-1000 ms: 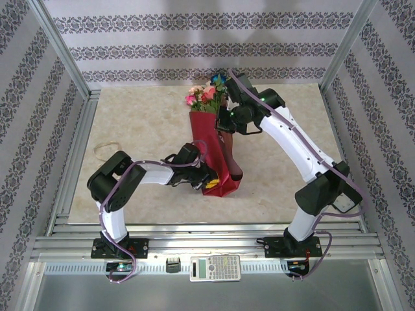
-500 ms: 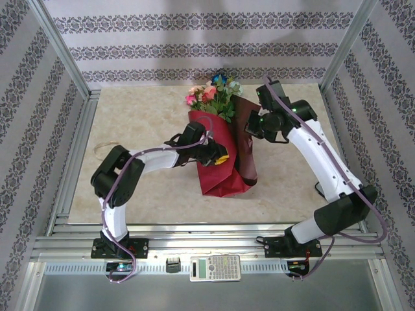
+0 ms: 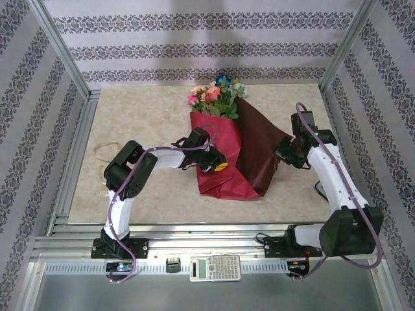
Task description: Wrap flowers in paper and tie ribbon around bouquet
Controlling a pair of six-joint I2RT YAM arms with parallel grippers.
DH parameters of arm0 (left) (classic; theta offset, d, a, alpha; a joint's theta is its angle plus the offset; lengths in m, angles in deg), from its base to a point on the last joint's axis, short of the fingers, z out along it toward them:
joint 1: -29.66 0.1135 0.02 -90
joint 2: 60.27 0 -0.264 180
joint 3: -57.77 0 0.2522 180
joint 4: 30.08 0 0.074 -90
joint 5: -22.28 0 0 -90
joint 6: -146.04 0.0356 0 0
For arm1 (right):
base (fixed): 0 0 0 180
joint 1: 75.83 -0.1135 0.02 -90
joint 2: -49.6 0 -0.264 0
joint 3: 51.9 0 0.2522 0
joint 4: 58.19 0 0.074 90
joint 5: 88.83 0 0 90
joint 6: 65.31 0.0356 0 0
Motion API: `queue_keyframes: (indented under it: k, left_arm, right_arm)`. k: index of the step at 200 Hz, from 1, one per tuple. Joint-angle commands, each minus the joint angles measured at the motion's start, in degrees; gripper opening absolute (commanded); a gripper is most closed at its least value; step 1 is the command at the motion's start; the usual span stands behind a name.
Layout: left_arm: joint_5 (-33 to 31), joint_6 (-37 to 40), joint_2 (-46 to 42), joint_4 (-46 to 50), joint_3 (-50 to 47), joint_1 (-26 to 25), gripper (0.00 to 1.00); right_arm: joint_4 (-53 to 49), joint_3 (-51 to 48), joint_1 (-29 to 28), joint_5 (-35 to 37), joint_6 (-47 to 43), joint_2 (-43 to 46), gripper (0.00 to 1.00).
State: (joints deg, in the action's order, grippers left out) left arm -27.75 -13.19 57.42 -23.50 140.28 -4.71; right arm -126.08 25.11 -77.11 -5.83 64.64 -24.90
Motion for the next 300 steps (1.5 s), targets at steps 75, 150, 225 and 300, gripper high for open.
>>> queue_keyframes:
  k: [75, 150, 225, 300]
  left_arm:
    - [-3.0, 3.2, -2.2, 6.9, 8.4, 1.8, 0.21]
    - [-1.8, 6.9, 10.6, 12.2, 16.4, 0.4, 0.17]
    - [-3.3, 9.7, 9.6, 15.5, 16.8, 0.4, 0.18]
    - [-5.6, 8.5, 9.2, 9.9, 14.1, -0.1, 0.17]
  right_arm:
    - [6.2, -3.9, 7.9, -3.9, -7.7, -8.5, 0.00]
    - [4.3, 2.9, 4.8, -8.3, -8.6, -6.5, 0.00]
    - [2.2, 14.5, -8.4, -11.2, -2.4, -5.2, 0.00]
    - [3.7, 29.1, -19.1, -14.7, 3.4, -13.3, 0.00]
